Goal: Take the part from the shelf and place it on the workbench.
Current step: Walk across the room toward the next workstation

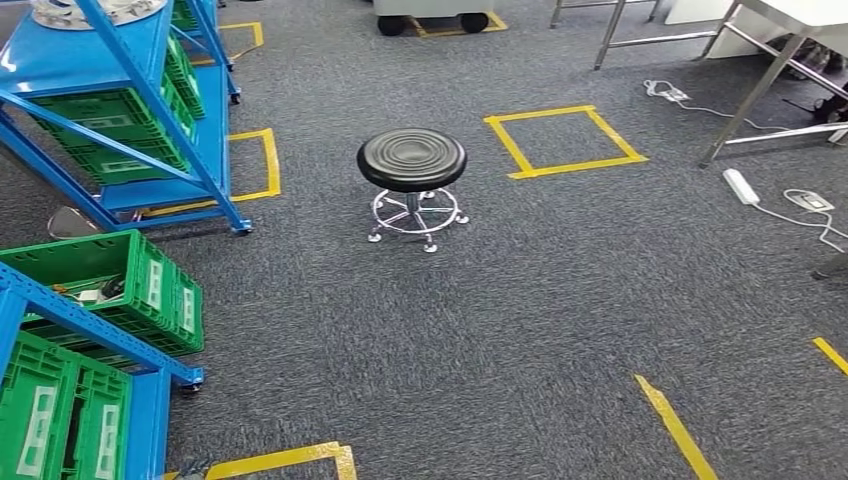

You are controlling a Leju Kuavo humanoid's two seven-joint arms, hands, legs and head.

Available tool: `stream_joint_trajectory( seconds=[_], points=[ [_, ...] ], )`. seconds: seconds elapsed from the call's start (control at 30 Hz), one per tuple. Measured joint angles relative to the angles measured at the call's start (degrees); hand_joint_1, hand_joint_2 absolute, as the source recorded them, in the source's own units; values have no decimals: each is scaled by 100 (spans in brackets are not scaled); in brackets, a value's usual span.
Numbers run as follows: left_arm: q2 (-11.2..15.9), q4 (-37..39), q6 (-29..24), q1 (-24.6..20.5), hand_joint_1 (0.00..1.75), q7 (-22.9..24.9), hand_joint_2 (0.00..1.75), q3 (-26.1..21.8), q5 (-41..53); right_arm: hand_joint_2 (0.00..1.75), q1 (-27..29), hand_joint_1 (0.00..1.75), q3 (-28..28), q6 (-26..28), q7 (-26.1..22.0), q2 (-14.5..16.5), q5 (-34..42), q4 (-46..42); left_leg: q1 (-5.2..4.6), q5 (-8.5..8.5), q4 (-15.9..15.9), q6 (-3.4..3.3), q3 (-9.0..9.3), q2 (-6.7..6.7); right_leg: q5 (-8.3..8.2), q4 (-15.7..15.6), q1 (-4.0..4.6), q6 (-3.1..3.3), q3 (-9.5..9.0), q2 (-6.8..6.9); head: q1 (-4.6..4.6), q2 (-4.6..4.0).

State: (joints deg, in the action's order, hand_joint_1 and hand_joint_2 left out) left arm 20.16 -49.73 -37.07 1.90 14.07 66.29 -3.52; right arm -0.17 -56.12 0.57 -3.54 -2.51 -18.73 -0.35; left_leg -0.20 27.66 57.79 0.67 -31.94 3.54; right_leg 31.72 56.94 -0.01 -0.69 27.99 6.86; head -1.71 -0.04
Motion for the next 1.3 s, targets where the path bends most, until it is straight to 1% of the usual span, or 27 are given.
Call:
stream_joint_trajectory(
  seconds=[0.03, 0.1, 0.17, 0.23, 0.27, 0.3, 0.33, 0.4, 0.47, 0.53, 0.57, 0.63, 0.67, 0.73, 0.77, 0.8, 0.83, 0.87, 0.93, 0.97, 1.03, 1.07, 1.13, 1.2, 1.23, 1.27, 1.3],
  points=[
    [3, 2, 0, 3, 0, -3, 0, 11, -13, 0, -15, 0, 11, 0, 0, -1, 5, 0, -1, -6, -12, -32, 2, -62, 17, -6, -10, -31, -37, 37, -1, 0],
    [11, 6, 0, 4, 0, -13, 0, 33, -37, 0, -43, 0, 33, -3, 0, 1, 19, 0, 12, -29, -42, -105, 15, -187, 162, 171, -40, -84, 4, -167, 11, 0],
    [13, 11, 0, -15, 0, -25, 0, 45, -46, 0, -38, 0, 53, -4, 0, 3, 38, 0, 23, -40, -57, -157, 22, -316, 500, 834, -59, -105, 331, -526, 27, 0],
    [8, 15, 0, -29, 0, -31, 0, 52, -54, 0, -10, 0, 84, -3, 1, 4, 60, 0, 12, -35, -56, -179, 28, -467, 737, 1599, -59, -102, 758, -662, 26, 0],
    [4, 18, 0, -28, 0, -32, 0, 59, -59, 0, 0, 0, 103, -2, 1, 4, 69, 0, 6, -30, -55, -183, 36, -546, 702, 1755, -57, -96, 890, -678, 26, 0],
    [1, 22, 0, -27, 0, -32, 0, 66, -62, 0, 5, 0, 119, -2, 1, 3, 75, 0, 4, -24, -54, -182, 50, -629, 541, 1661, -56, -86, 909, -690, 25, 0],
    [-1, 25, 0, -27, 0, -32, 0, 72, -63, 0, 6, 0, 133, -2, 0, 3, 80, 0, 4, -16, -54, -178, 70, -712, 292, 1350, -58, -72, 821, -724, 25, 0],
    [-4, 31, 0, -35, 0, -33, 0, 80, -72, 0, 8, 0, 155, -4, 0, 2, 91, 0, 5, 9, -41, -148, 92, -877, -130, 560, -80, -48, 528, -965, 24, 0],
    [-9, 37, 0, -46, 0, -34, 0, 89, -95, 0, 8, 0, 172, -4, -8, 2, 104, 0, 15, 14, -22, -89, 63, -1022, -224, 179, -91, -31, 347, -1158, 23, 0],
    [-10, 43, 0, -39, 0, -34, 0, 108, -120, 0, 3, 0, 187, -3, -10, 2, 109, 0, 43, -1, -19, -15, 18, -1142, -210, 134, -77, 8, 298, -1084, 22, 0],
    [-10, 45, 0, -32, 0, -34, 0, 122, -130, 0, 0, 0, 199, -6, -8, 2, 110, 0, 50, 22, 7, 18, -1, -1080, -220, 111, -75, 39, 283, -1013, 18, -1],
    [-9, 54, 0, -44, 0, -34, 0, 151, -141, 0, 6, 0, 230, -12, -4, 2, 111, 0, 45, 233, 302, 77, -135, -759, -234, 60, -81, 108, 250, -854, -13, -1],
    [-11, 58, 0, -59, 0, -34, 0, 162, -144, 0, 14, 0, 246, -14, -4, 2, 111, 0, 45, 413, 614, 104, -282, -567, -228, 51, -74, 133, 240, -765, -28, -1],
    [-14, 67, 0, -85, 0, -34, 0, 182, -146, 0, 28, 0, 269, -11, -4, 1, 113, 0, 69, 728, 1335, 153, -639, -427, -207, 51, -59, 160, 235, -579, -40, 0],
    [-15, 72, 0, -81, 0, -34, 0, 190, -147, 0, 28, 0, 275, -10, -4, 0, 113, 0, 81, 758, 1533, 167, -738, -410, -195, 53, -55, 163, 229, -492, -40, 0],
    [-16, 78, 0, -73, 0, -34, 0, 197, -147, 0, 25, 0, 278, -10, -4, -1, 114, 0, 87, 676, 1525, 174, -733, -398, -182, 54, -52, 160, 218, -412, -41, 0],
    [-15, 82, 0, -63, 0, -34, 0, 201, -147, 0, 22, 0, 279, -12, -4, -1, 114, 0, 88, 494, 1286, 172, -608, -367, -167, 54, -51, 151, 198, -339, -42, 0],
    [-12, 86, 0, -59, 0, -34, 0, 204, -145, 0, 19, 0, 280, -14, -4, -1, 114, 0, 83, 276, 905, 157, -405, -279, -148, 54, -50, 139, 170, -269, -42, 0],
    [-9, 88, 0, -75, 0, -34, 0, 207, -141, 0, 18, 0, 281, -16, -4, -1, 114, 0, 36, 18, 219, 93, -51, -32, -100, 61, -25, 91, 130, -141, -42, 0],
    [-9, 88, 0, -83, 0, -34, 0, 208, -139, 0, 13, 0, 281, -18, -4, -1, 113, 0, 13, -12, 52, 49, 29, 42, -78, 62, -13, 62, 109, -80, -38, 0],
    [-6, 93, 0, -77, 0, -34, 0, 208, -139, 0, -11, 0, 284, -20, -4, -1, 113, -1, -11, 1, -6, -36, 35, -27, -51, 47, -7, 1, 62, 38, -33, 0],
    [-3, 96, 0, -65, 0, -34, 0, 209, -140, 0, -30, 0, 288, -21, -4, -2, 112, -1, -5, -9, -28, -72, 43, -86, -25, 53, -15, -33, 39, 27, -29, 0],
    [1, 104, 0, -71, 0, -38, 0, 210, -146, 0, -49, 0, 304, -31, -4, -3, 110, -2, 22, -42, -75, -143, 63, -216, 152, 304, -41, -90, 147, -251, -13, 0],
    [-5, 110, 1, -104, 0, -51, 0, 211, -164, 0, -37, 0, 328, -39, -4, -4, 84, -2, 33, -54, -86, -177, 64, -356, 489, 1008, -61, -114, 508, -591, 8, 0],
    [-10, 115, 1, -114, 0, -61, 0, 211, -176, 0, -25, 0, 354, -28, -4, -8, 46, -2, 30, -53, -85, -182, 63, -434, 621, 1396, -62, -119, 720, -651, 12, 0],
    [-18, 122, 2, -117, 0, -72, 0, 212, -194, 0, -14, 0, 393, 2, -4, -12, -4, -2, 27, -50, -85, -184, 68, -513, 655, 1649, -60, -120, 881, -672, 13, 0],
    [-25, 132, 4, -117, 0, -84, 0, 213, -211, 0, -7, 0, 443, 46, -4, -18, -60, -2, 25, -47, -83, -185, 78, -597, 567, 1691, -58, -117, 947, -682, 15, 0]
  ],
)
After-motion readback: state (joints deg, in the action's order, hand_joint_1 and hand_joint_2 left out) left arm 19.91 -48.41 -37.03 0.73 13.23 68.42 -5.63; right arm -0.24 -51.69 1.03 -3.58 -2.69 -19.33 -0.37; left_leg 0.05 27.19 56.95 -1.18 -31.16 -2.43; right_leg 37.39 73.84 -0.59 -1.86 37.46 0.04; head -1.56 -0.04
